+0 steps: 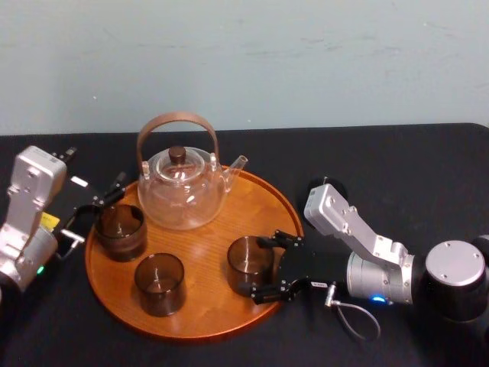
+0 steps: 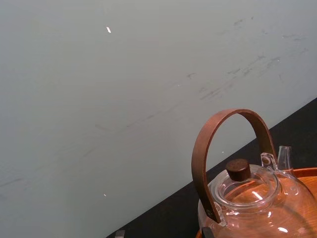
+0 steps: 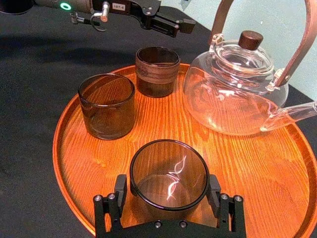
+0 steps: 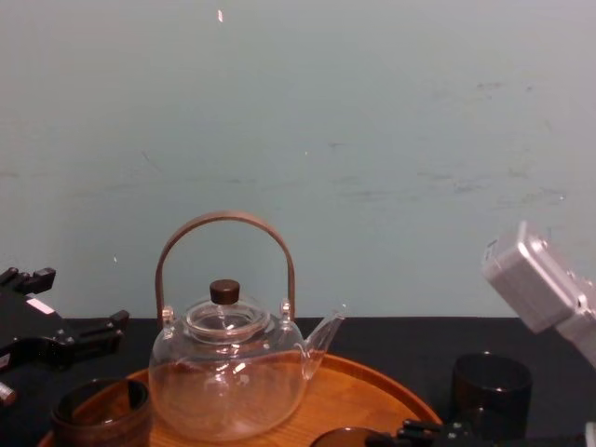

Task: Pick up the glass from the table and place it on the tray.

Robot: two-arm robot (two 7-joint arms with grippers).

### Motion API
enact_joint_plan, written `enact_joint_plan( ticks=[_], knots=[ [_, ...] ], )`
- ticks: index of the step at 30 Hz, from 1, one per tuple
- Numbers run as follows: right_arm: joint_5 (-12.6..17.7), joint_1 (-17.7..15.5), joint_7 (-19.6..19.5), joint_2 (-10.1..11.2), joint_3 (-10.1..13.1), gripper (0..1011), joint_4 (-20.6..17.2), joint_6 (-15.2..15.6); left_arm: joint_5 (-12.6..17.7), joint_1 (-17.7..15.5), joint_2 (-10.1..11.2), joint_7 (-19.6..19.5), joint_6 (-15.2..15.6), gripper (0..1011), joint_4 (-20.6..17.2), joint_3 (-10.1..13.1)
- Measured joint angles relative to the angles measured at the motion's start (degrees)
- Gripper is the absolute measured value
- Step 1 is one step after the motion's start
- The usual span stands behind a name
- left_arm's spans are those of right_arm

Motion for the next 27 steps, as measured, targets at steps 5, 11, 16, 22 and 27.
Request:
enact_joint_plan(
  ticks=[5,11,16,22,27],
  knots=[
    [0.02,0.00,0.00,0.00,0.02,1002,0.00,0.02,0.00,0.00,0.00,0.00,0.00,1001,0.00,0.00],
    [0.05,0.00,0.00,0.00,0.04,1002,0.00,0.03,0.00,0.00,0.00,0.00,0.00,1001,0.00,0.00],
    [0.78,-0.24,0.26,0.33,0.49,1002,-0.18,0.03,0.00,0.00,0.00,0.00,0.00,1001,0.00,0.00],
    [2.73,-1.76,0.86,2.52,1.92,1002,-2.39,-0.04,0.00,0.00,0.00,0.00,0.00,1002,0.00,0.00],
    [3.82,-3.22,0.88,4.60,2.95,1002,-4.48,-0.07,0.00,0.00,0.00,0.00,0.00,1001,0.00,0.00]
  ],
)
